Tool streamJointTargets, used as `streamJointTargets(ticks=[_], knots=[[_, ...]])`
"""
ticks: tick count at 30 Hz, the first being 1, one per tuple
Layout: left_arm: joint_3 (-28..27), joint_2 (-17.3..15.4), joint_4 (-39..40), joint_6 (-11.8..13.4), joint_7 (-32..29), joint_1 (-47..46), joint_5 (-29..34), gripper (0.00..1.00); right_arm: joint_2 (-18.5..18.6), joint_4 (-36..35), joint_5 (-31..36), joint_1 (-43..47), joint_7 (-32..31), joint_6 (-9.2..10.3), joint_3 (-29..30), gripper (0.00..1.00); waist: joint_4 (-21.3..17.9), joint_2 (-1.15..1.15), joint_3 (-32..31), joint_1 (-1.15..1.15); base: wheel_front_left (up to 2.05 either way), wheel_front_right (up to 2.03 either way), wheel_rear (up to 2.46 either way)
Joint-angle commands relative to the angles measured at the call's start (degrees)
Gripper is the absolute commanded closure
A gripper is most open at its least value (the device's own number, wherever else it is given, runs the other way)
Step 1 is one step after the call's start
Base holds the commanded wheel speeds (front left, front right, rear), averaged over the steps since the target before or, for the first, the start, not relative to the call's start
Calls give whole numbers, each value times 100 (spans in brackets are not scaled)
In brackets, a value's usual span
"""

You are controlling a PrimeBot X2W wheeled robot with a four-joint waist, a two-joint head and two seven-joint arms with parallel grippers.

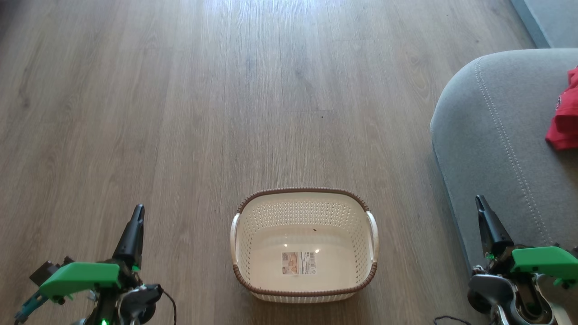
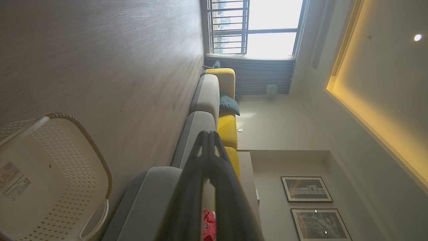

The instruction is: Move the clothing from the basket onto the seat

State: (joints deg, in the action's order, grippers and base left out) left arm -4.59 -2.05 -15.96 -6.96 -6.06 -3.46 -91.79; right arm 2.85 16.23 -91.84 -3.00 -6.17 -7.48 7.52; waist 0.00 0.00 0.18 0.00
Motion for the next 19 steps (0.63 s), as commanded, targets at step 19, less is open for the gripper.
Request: streamJointTargets(ticks=[19], knots=[[-192, -83, 192, -53, -42, -272, -39, 100, 3, -221, -34, -318, -31, -1, -102, 100, 0, 0, 0, 0, 0, 0, 0]])
